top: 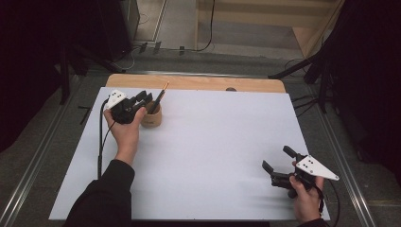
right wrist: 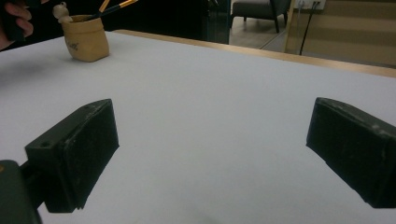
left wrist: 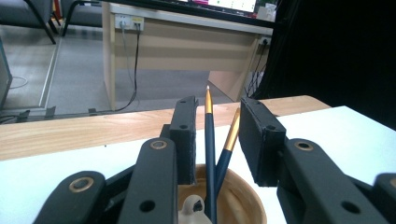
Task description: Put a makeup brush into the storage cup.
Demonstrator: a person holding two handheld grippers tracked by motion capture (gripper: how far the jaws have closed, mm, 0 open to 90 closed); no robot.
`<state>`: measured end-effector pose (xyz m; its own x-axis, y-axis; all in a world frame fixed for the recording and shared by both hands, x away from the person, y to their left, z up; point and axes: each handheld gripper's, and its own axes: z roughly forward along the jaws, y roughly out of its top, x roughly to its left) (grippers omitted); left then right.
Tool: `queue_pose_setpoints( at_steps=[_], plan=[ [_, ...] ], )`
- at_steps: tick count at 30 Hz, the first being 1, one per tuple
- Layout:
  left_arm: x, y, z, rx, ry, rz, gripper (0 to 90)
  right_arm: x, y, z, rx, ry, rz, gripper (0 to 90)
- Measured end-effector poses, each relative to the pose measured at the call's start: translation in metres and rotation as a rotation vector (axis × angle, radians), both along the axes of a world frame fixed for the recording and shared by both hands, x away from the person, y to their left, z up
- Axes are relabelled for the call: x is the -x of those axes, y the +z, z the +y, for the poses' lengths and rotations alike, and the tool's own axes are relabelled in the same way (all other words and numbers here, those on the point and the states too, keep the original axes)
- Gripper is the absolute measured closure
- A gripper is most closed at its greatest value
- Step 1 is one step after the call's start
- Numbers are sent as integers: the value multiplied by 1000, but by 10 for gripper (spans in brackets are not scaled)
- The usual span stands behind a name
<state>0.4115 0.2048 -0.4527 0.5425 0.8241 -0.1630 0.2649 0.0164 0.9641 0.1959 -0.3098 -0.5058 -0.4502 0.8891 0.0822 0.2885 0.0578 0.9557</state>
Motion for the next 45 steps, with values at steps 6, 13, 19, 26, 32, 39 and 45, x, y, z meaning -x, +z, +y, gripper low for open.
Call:
queue_pose_setpoints(
  at_steps=[6, 13, 19, 26, 32, 39, 45],
  plan=[
    [1, 2, 4, 4, 2, 1, 676, 0, 0, 0, 0, 0, 0, 24],
    [0, 5, 8, 15, 6, 10, 674, 0, 0, 1, -2, 1, 4, 24],
    [-2, 8, 8, 22, 1, 16, 672, 0, -1, 1, 0, 2, 5, 24],
    [-2, 7, 6, 23, -7, 27, 665, 0, -1, 1, 0, 2, 3, 24],
    [3, 11, 6, 28, -21, 20, 641, 0, 0, 1, 2, 2, 3, 24],
    [16, 13, 14, 31, -33, 19, 564, 0, -1, 1, 4, 3, 2, 24],
    [28, 16, 26, 57, -40, 23, 463, 0, -1, 1, 4, 2, 3, 24]
  ],
)
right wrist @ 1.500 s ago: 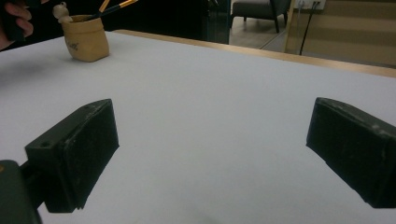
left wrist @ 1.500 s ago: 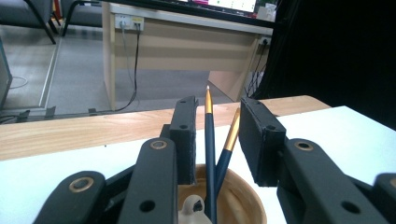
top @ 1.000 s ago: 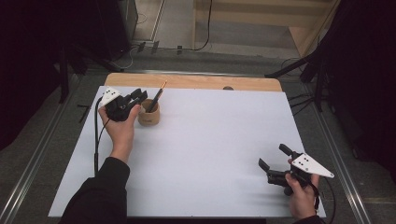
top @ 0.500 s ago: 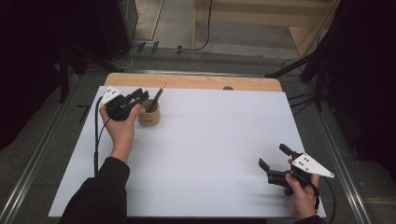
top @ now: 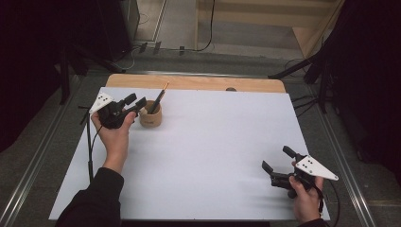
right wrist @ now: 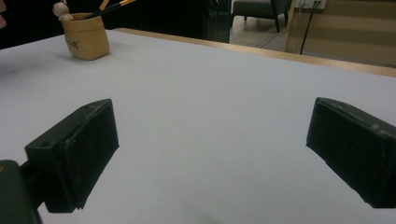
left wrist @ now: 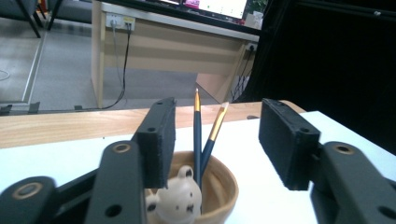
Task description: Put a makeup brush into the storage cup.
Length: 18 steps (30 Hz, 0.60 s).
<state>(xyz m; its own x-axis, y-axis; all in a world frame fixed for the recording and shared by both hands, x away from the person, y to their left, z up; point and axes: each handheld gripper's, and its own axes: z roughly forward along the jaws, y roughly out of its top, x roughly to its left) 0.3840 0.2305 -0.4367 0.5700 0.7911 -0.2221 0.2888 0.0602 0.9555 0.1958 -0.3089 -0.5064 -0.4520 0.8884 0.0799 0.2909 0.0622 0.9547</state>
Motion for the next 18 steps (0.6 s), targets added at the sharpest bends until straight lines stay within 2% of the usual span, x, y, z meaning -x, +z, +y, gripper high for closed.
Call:
queue_pose_setpoints(
  at_steps=[5, 11, 16, 18],
  plan=[
    [8, 1, 7, -16, -20, 15, 350, 0, 0, 0, -1, 0, 1, 24],
    [22, 3, 14, -7, -22, 12, 206, 0, 0, 2, 3, 4, 1, 24],
    [35, 3, 18, -18, -50, 14, 101, 0, -1, 2, 4, 5, 2, 24],
    [38, 1, 21, -25, -81, 21, 0, 0, -1, 2, 4, 6, 3, 24]
  ],
)
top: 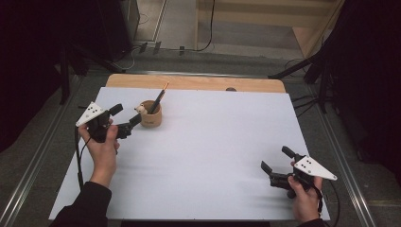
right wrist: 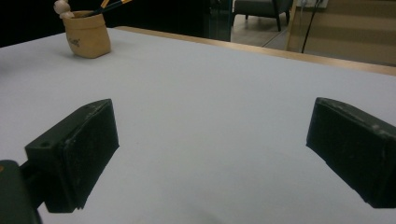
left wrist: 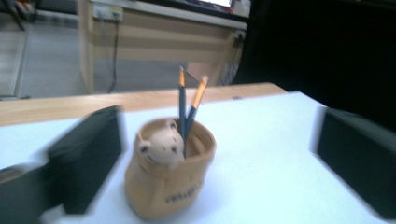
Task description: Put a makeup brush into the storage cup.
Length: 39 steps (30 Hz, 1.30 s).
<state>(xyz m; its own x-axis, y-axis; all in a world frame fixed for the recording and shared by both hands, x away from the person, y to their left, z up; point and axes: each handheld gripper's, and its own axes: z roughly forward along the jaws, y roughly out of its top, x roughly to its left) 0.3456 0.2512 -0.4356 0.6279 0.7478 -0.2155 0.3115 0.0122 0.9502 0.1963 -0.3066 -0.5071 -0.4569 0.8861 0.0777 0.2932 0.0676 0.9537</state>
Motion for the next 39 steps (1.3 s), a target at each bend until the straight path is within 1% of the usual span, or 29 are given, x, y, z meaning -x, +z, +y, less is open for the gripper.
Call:
queue_pose_setpoints(
  at_steps=[2, 3, 6, 12, 16, 18, 22, 24, 26, 30, 33, 35, 39],
  plan=[
    [4, -2, 2, 8, -6, -1, 0, 0, 0, 0, 1, 0, 0, 24],
    [7, -3, 3, -3, -6, -3, 0, 0, 0, 0, 0, 0, 1, 24],
    [14, -6, 5, 12, -14, -6, 0, 0, 0, 1, 2, 1, -1, 24],
    [26, -11, 8, 11, -29, -7, 0, 0, 0, 1, 6, 3, 0, 24],
    [34, -15, 9, -7, -38, -7, 0, 0, 1, 2, 7, 4, -2, 24],
    [38, -17, 10, 5, -39, -3, 0, 0, 0, 2, 8, 4, -2, 24],
    [45, -18, 11, -6, -46, -9, 0, 0, 1, 2, 9, 4, -1, 24],
    [49, -18, 11, 1, -48, -11, 0, 0, 1, 2, 10, 5, -3, 24],
    [53, -19, 12, -2, -49, -15, 0, 0, 1, 2, 11, 5, -5, 24],
    [61, -24, 15, -13, -52, -6, 0, 0, 1, 2, 13, 4, -6, 24],
    [66, -27, 18, -12, -50, 2, 0, 1, 1, 1, 11, 3, -2, 24],
    [69, -27, 19, -13, -50, 4, 0, 1, 1, 1, 13, 5, -5, 24],
    [74, -26, 21, -25, -50, -5, 0, 1, 1, 1, 11, 3, -2, 24]
  ],
)
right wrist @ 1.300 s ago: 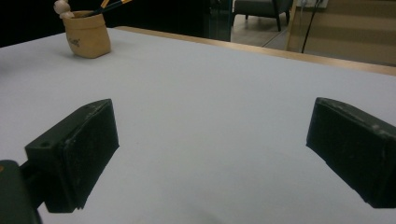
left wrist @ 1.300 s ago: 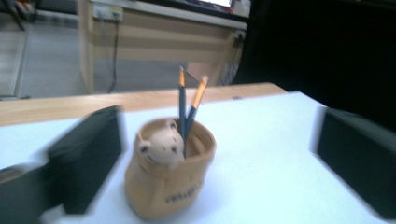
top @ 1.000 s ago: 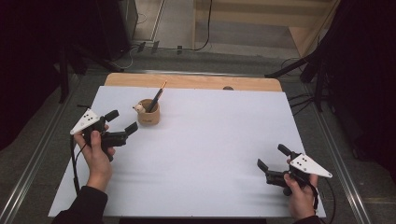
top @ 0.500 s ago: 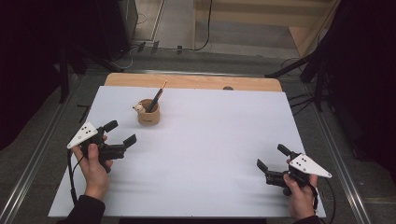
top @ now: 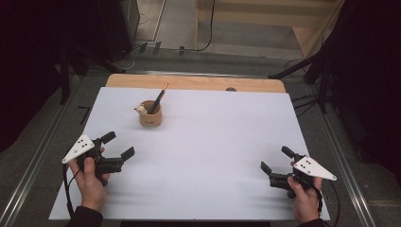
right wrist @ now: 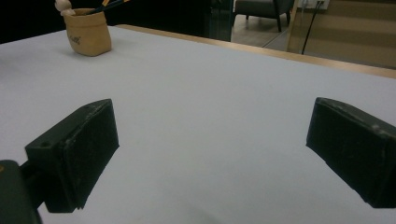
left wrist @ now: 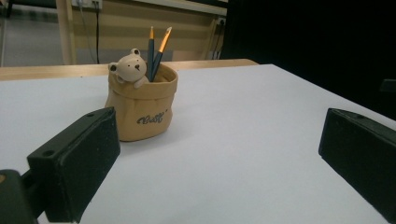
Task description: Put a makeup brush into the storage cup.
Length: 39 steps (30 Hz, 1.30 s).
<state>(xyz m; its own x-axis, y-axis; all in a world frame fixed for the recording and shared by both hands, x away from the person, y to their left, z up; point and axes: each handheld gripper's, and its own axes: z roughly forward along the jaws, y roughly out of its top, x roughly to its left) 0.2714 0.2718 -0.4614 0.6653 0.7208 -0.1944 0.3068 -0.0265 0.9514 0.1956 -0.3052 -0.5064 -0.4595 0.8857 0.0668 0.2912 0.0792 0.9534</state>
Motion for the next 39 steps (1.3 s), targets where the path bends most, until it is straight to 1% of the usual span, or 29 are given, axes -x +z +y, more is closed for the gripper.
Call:
queue_pose_setpoints(
  at_steps=[5, 10, 12, 16, 17, 18, 20, 21, 24, 32, 37, 39],
  plan=[
    [5, -2, 2, -7, -5, 1, 0, 0, 0, 0, 4, 1, -2, 24],
    [14, -3, 4, -44, -5, -7, 0, 0, 1, 1, 7, 0, -2, 24],
    [18, -3, 5, -45, -12, -6, 0, 1, 1, 1, 7, 3, -5, 24],
    [23, -5, 6, -67, -19, -9, 0, 1, 1, 0, 5, -1, -2, 24],
    [24, -5, 7, -62, -16, -12, 0, 1, 1, 0, 4, -1, -4, 24],
    [25, -5, 9, -71, -14, -12, 0, 1, 1, 0, 4, -2, -3, 24],
    [28, -3, 11, -74, -5, -20, 0, 1, 1, 0, 5, -1, -4, 24],
    [29, -2, 13, -69, -3, -30, 0, 1, 1, 0, 5, -1, -4, 24],
    [32, 0, 17, -64, 0, -36, 0, 1, 1, -1, 3, -6, -3, 24],
    [38, -1, 22, -55, 0, -34, 0, 2, 1, -1, 6, -6, -6, 24],
    [40, -1, 26, -67, -1, -37, 0, 2, 1, -1, 7, -7, -9, 24],
    [41, 0, 28, -62, 0, -38, 0, 2, 1, -1, 7, -7, -9, 24]
  ],
)
